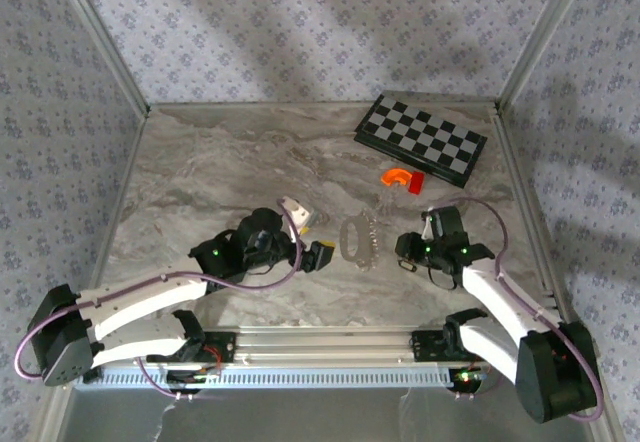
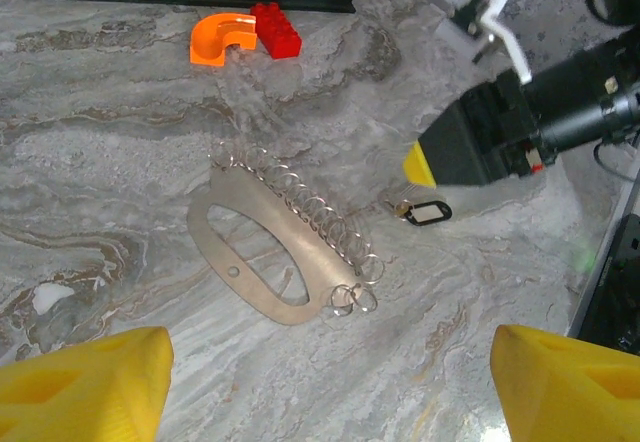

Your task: Put the keys on the keyring

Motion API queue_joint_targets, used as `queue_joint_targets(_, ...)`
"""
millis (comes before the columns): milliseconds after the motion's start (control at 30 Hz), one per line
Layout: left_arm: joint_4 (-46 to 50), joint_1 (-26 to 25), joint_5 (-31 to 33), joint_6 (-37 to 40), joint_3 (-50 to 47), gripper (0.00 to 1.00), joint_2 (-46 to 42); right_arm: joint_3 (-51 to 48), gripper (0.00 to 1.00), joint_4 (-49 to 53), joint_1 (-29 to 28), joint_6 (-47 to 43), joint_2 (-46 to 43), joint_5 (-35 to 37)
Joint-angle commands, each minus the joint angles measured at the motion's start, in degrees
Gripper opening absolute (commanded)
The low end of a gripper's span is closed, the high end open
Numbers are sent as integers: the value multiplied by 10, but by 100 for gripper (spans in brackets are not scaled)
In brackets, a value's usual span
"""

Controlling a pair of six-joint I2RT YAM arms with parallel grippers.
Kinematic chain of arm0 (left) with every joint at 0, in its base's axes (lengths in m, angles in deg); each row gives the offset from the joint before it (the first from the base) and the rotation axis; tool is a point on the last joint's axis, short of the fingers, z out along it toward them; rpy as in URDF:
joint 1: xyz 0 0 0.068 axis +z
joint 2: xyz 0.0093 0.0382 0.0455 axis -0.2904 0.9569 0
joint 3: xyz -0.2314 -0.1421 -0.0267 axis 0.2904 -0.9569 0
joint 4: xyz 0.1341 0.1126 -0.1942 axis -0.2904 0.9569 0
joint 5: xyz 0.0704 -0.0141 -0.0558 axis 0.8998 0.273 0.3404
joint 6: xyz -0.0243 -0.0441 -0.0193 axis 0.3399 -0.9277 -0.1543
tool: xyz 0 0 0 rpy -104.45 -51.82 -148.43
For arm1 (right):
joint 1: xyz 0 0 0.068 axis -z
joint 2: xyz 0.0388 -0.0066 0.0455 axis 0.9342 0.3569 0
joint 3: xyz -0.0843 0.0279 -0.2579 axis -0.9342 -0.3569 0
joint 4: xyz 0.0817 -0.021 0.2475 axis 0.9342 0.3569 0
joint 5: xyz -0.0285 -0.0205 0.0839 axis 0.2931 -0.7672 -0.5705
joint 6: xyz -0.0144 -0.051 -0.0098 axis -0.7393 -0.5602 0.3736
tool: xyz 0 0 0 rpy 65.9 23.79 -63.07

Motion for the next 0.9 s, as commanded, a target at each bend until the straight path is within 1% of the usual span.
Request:
queue_joint_targets(0, -18, 6, -18, -15, -13, 84, 0, 61, 47, 27, -15, -37, 17, 20)
queue_joint_targets(133, -34, 37, -49, -43, -26, 84, 11, 111, 48, 13, -27, -76, 83, 11)
queue_joint_targets(233, -38, 62, -75, -60, -33, 84, 18, 162, 44, 5, -40, -114, 154, -8)
queue_joint_targets(400, -42, 68, -85, -65, -45, 85, -1, 263, 40, 30, -53, -182, 270, -31)
queue_joint_targets(567, -37, 72, -92, -60, -48, 84, -6, 328, 36, 33, -59, -213, 359, -41)
queue_joint_targets(700, -32, 76, -95, -54, -44, 84, -5, 370, 32, 41, -65, -227, 415, -41)
queue_joint_targets(867, -29, 84, -102, -49, -39, 84, -5, 410, 29, 58, -83, -241, 467, -38)
